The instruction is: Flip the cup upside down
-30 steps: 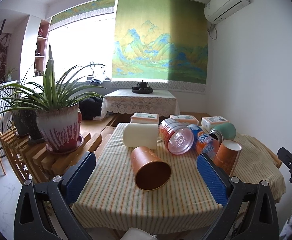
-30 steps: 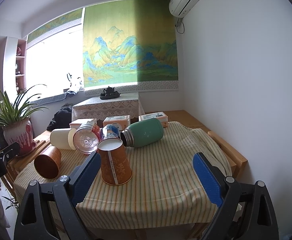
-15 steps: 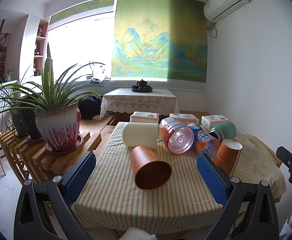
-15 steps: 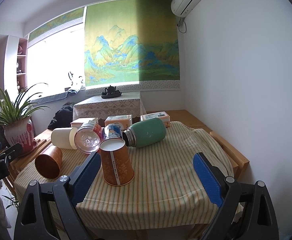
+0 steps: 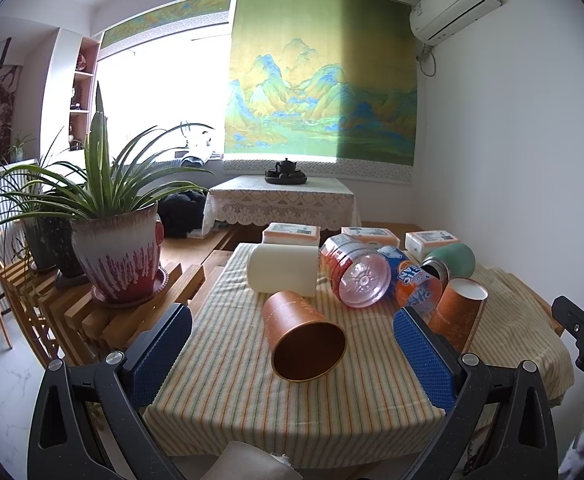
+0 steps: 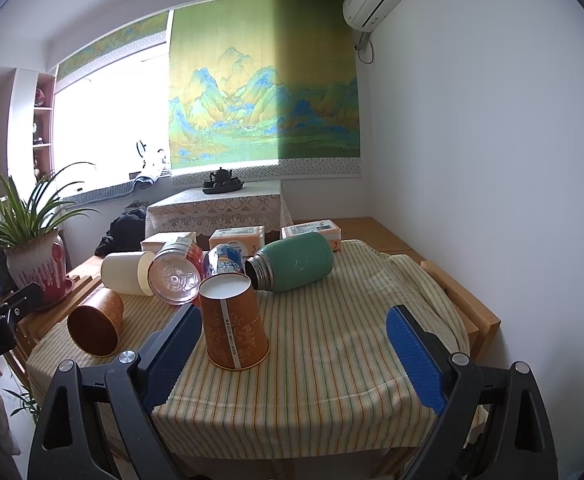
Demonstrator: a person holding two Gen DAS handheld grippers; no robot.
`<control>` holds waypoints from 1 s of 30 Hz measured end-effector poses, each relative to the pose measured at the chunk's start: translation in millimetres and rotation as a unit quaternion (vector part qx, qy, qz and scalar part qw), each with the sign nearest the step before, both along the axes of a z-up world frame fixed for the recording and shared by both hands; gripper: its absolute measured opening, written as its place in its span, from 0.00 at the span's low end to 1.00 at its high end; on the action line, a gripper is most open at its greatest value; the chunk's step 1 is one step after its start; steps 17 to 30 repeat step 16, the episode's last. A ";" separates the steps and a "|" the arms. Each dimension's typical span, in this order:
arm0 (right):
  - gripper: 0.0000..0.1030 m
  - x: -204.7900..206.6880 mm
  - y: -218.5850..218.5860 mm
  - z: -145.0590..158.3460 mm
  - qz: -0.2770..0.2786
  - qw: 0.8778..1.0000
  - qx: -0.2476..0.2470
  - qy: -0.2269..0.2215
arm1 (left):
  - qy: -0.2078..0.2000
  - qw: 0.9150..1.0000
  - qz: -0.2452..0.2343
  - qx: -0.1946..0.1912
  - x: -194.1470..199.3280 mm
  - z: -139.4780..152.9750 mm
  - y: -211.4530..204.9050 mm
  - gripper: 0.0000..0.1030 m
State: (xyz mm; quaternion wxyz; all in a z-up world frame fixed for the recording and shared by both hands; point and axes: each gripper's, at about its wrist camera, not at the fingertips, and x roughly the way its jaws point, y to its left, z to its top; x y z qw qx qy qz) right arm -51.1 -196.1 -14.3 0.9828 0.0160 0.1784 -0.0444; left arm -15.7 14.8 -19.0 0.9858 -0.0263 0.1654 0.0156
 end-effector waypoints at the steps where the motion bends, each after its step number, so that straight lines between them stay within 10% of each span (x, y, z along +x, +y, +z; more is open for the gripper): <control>1: 0.89 0.0 0.0 0.0 0.000 1.000 0.000 0.000 | 0.001 1.000 0.000 -0.001 0.3 -0.3 0.0 0.99; 30: 0.89 5.5 -1.4 -4.8 -0.002 1.000 0.002 0.010 | -0.003 1.000 0.006 0.004 2.2 -3.2 0.2 0.99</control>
